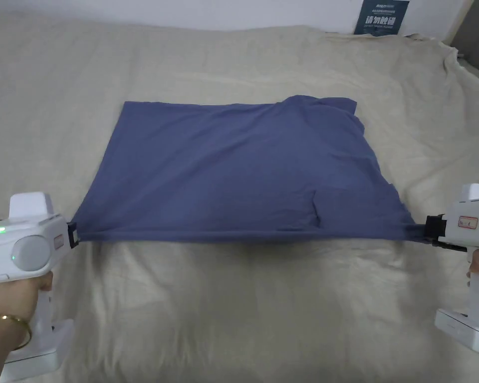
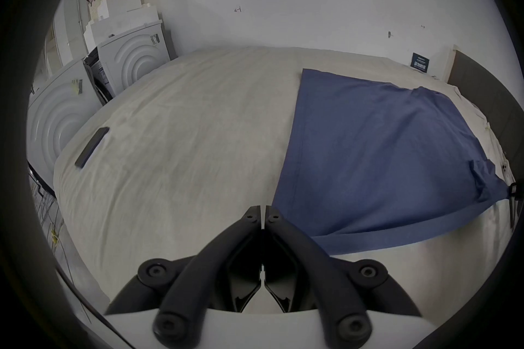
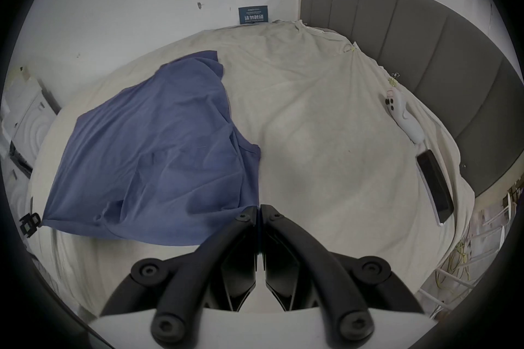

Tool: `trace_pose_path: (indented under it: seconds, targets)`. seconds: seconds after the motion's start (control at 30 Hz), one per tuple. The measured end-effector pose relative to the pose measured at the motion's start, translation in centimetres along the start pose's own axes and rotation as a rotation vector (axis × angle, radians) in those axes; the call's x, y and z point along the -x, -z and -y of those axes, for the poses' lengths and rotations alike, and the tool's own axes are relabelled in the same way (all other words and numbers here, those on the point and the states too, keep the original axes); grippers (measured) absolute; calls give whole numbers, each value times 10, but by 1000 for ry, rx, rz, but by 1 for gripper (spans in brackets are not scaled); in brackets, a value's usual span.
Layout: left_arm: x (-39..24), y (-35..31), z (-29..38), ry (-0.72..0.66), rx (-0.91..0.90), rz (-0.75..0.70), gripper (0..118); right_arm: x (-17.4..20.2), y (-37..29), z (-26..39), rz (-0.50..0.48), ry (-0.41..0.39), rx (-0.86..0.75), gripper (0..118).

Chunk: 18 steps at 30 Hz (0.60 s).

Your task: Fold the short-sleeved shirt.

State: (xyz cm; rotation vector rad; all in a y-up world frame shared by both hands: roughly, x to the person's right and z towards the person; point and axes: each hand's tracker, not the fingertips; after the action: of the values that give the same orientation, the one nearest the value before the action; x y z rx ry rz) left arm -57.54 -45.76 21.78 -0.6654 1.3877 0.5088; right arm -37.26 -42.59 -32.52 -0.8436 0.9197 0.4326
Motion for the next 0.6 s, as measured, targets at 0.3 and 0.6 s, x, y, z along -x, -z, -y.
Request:
trace_pose_path:
  seconds: [0.3, 0.6]
  targets:
    - [24, -49, 56, -65, 0, 39, 0, -30, -44, 57, -37, -4, 9, 1]
    - [37, -68, 106, -53, 39, 27, 0, -45, -54, 119, -47, -26, 64, 1]
